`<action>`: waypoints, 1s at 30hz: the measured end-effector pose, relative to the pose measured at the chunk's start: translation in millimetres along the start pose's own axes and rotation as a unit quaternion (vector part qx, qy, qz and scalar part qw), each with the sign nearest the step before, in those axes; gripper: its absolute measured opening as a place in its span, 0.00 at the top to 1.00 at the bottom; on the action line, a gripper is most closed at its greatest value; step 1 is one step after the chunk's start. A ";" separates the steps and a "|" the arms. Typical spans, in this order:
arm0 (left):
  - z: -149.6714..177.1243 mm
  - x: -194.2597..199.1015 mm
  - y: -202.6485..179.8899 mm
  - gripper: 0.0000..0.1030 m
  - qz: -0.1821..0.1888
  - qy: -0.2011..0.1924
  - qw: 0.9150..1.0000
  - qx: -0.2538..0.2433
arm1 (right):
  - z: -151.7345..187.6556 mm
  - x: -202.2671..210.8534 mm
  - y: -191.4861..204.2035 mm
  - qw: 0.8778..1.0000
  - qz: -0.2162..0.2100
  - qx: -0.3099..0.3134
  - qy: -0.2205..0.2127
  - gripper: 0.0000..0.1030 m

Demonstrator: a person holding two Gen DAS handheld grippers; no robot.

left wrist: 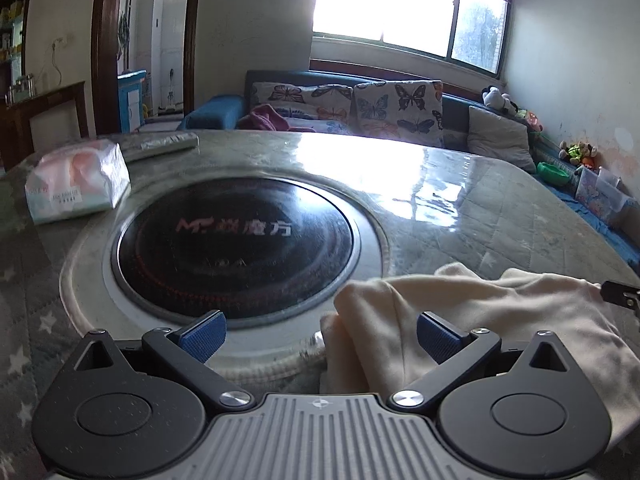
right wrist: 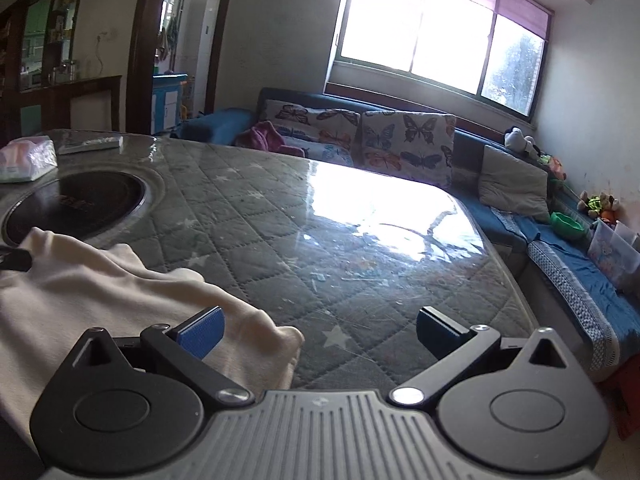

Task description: Fold clothes

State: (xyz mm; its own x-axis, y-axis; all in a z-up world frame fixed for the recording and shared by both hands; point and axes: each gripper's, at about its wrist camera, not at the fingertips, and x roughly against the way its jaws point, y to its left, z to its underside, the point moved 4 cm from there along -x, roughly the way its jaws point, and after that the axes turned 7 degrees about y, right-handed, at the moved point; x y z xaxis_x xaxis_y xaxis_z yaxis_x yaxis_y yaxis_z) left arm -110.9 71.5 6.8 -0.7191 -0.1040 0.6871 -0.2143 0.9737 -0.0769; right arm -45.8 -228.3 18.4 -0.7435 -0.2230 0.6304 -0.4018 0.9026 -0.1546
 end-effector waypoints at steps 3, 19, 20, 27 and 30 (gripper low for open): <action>-5.1 -11.1 4.9 0.00 -0.018 0.011 1.000 0.005 | -1.2 3.5 6.6 1.000 -0.015 0.001 -0.002 0.00; 1.3 -10.2 22.1 0.00 -0.045 0.015 0.999 -0.006 | 8.1 27.1 40.6 0.997 -0.065 0.038 -0.013 0.00; 0.9 -6.8 23.6 0.00 -0.043 0.012 0.999 -0.003 | 10.8 27.3 41.2 0.997 -0.064 0.042 -0.010 0.00; 7.3 22.2 15.3 0.01 0.001 -0.001 1.000 -0.022 | 18.7 31.8 38.1 0.997 -0.070 0.034 -0.005 0.00; 18.6 21.1 6.5 0.01 -0.005 0.009 0.998 -0.055 | 21.0 33.0 40.9 0.996 -0.077 0.036 -0.003 0.00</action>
State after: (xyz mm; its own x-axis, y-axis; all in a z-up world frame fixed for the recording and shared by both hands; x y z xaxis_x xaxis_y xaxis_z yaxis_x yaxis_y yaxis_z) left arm -139.8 71.9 7.4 -0.7054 -0.1111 0.7000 -0.1468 0.9891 0.0091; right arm -98.0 -206.5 16.9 -0.6727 -0.3590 0.6469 -0.5491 0.8283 -0.1113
